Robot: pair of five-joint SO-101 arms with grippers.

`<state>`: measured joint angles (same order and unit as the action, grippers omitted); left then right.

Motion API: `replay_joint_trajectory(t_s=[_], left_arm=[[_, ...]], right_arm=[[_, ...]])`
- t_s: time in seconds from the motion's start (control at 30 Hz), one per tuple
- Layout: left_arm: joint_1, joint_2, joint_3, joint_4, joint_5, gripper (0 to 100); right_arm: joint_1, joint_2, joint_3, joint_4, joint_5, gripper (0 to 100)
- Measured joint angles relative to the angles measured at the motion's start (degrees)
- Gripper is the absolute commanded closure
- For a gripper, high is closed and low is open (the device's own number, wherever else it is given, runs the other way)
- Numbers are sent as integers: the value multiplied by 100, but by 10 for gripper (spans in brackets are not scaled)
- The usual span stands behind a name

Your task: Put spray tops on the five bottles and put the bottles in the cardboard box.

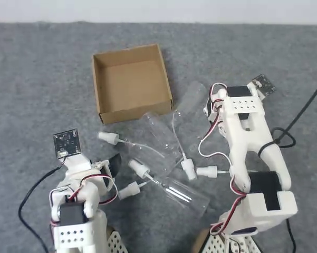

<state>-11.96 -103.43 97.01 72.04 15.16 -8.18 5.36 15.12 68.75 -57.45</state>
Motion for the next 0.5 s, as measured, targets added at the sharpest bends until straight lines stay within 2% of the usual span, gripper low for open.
replay_joint_trajectory(t_s=[0.23,0.5], left_arm=[[0,0,0,0,0,717],[0,0,0,0,0,717]], right_arm=[[0,-448,0,0,176,686],[0,-1064,0,0,932,687]])
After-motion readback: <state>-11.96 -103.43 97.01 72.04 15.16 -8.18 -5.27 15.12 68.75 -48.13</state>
